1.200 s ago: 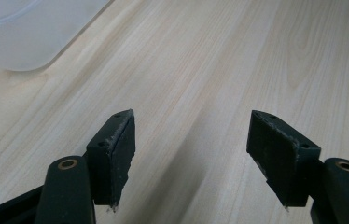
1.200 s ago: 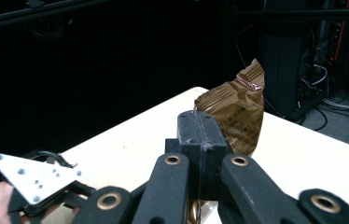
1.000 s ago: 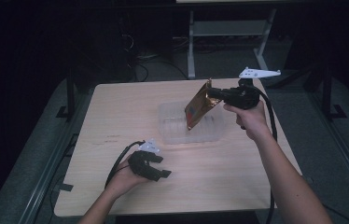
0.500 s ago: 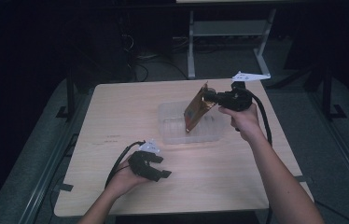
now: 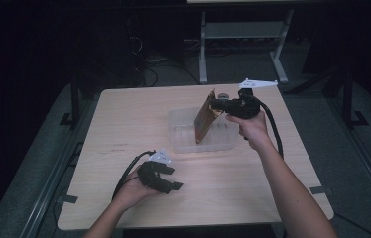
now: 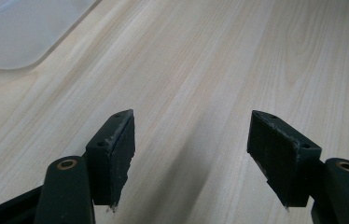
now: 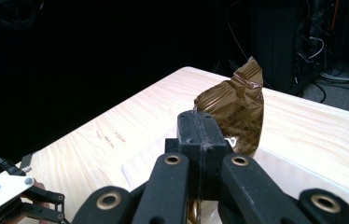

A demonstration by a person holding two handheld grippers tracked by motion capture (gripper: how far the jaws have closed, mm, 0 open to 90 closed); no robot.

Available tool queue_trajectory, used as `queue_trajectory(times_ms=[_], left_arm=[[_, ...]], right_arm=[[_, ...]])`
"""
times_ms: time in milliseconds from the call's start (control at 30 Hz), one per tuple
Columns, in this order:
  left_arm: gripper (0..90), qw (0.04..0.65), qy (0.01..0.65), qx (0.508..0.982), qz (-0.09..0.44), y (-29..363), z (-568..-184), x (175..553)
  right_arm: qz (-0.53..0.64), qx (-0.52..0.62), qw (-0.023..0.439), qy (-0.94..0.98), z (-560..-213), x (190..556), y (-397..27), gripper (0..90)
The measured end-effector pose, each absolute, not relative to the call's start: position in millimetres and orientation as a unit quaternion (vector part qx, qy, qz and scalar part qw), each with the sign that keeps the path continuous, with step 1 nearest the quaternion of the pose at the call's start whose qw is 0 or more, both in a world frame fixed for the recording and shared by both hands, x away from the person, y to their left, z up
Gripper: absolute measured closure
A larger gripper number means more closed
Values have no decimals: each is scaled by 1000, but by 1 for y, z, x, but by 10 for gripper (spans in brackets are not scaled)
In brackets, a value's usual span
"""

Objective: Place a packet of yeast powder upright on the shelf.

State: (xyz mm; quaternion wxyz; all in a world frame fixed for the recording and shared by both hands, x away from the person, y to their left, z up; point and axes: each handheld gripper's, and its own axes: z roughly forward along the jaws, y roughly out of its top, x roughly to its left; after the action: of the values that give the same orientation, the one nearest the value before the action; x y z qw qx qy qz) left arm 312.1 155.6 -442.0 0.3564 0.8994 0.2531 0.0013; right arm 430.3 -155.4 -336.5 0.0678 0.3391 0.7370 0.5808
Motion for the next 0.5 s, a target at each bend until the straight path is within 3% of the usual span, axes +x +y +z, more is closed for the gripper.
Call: queue_trajectory(times_ms=[500], left_arm=[[319, 357, 250, 900, -2, 154, -444, 312]], right_arm=[[560, 342, 66, 752, -350, 437, -141, 900]])
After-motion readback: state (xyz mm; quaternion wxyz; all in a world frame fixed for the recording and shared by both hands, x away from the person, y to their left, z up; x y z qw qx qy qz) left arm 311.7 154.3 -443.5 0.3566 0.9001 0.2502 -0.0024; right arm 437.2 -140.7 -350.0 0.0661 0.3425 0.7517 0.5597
